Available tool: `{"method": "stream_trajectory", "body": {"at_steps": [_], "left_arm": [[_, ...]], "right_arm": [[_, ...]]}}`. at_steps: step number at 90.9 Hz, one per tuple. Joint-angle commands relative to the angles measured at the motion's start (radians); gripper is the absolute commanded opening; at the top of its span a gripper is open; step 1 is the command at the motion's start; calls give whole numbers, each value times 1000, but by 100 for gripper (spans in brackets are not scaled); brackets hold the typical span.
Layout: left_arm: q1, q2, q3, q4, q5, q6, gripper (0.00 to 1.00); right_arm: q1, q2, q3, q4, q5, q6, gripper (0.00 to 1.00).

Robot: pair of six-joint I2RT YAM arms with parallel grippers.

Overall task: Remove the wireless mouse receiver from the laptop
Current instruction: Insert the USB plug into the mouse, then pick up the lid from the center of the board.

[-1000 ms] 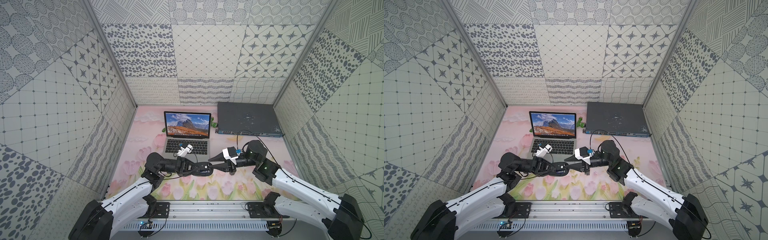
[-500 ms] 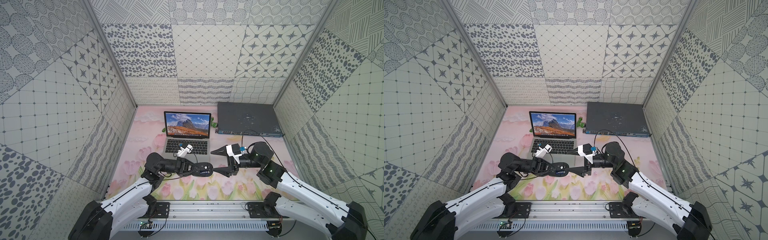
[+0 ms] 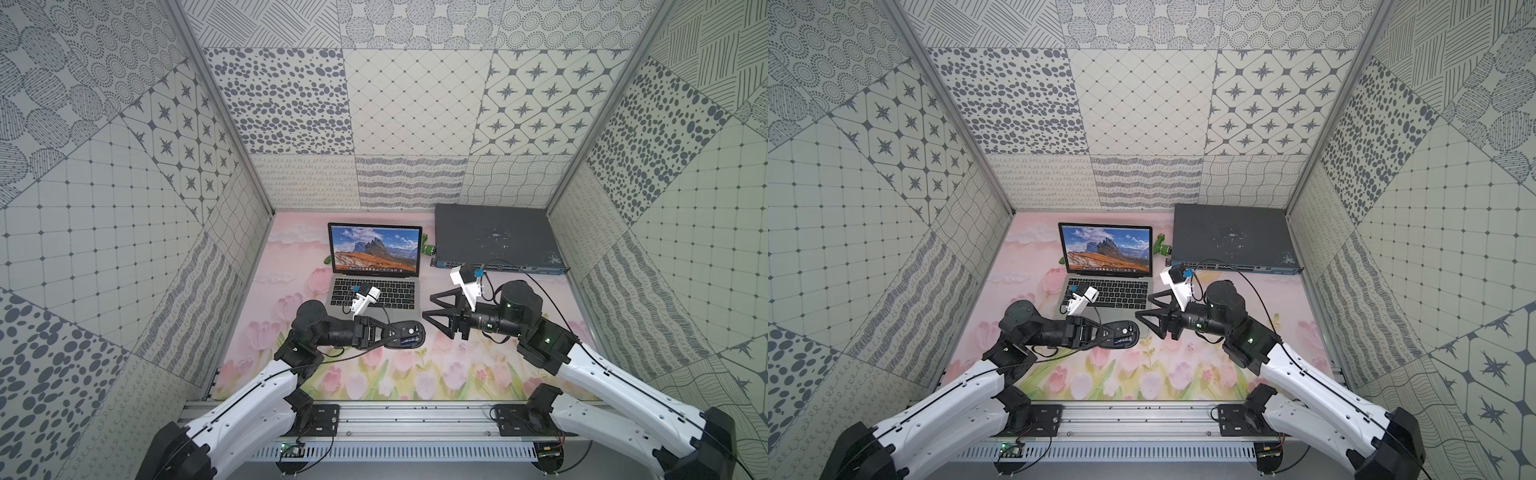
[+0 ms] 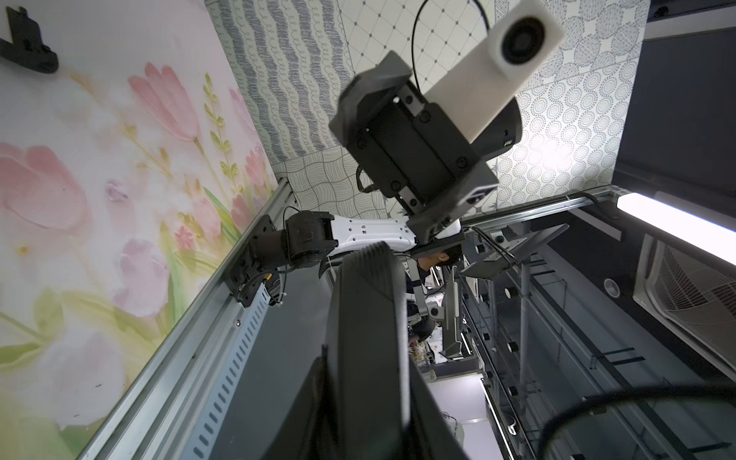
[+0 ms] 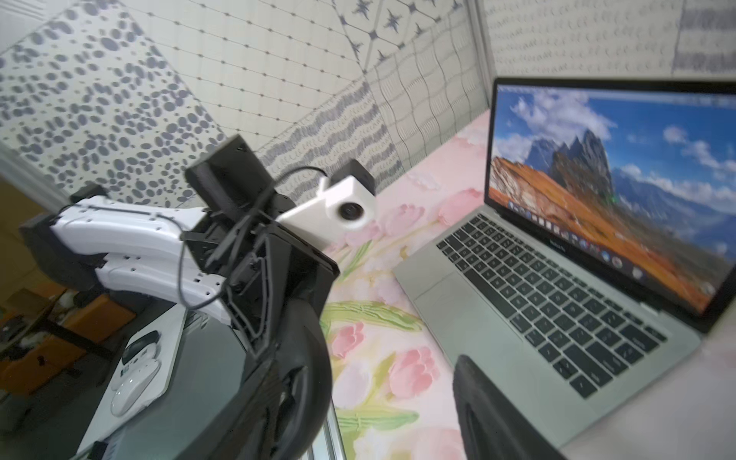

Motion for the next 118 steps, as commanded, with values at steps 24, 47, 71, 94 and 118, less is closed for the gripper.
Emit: {"method": "stream_trajectory", "body": {"at_steps": [24, 47, 71, 94, 118], "left_arm": [[1, -7, 2, -245, -147, 287, 19], [1, 34, -58, -262, -195, 285, 19], [-5, 131, -140, -89, -180, 246, 19], [-9, 146, -160, -70, -199, 279, 19], [-10, 156, -171, -51, -195, 278, 19]], "right_arm": [[-7, 25, 3, -25, -83, 155, 72], [-211, 118, 102, -485, 257, 225, 73], [-350, 417, 121, -531, 343, 100, 48], [-201, 565, 238, -556, 490, -193, 40], [-84, 793, 458, -724, 726, -274, 43]]}}
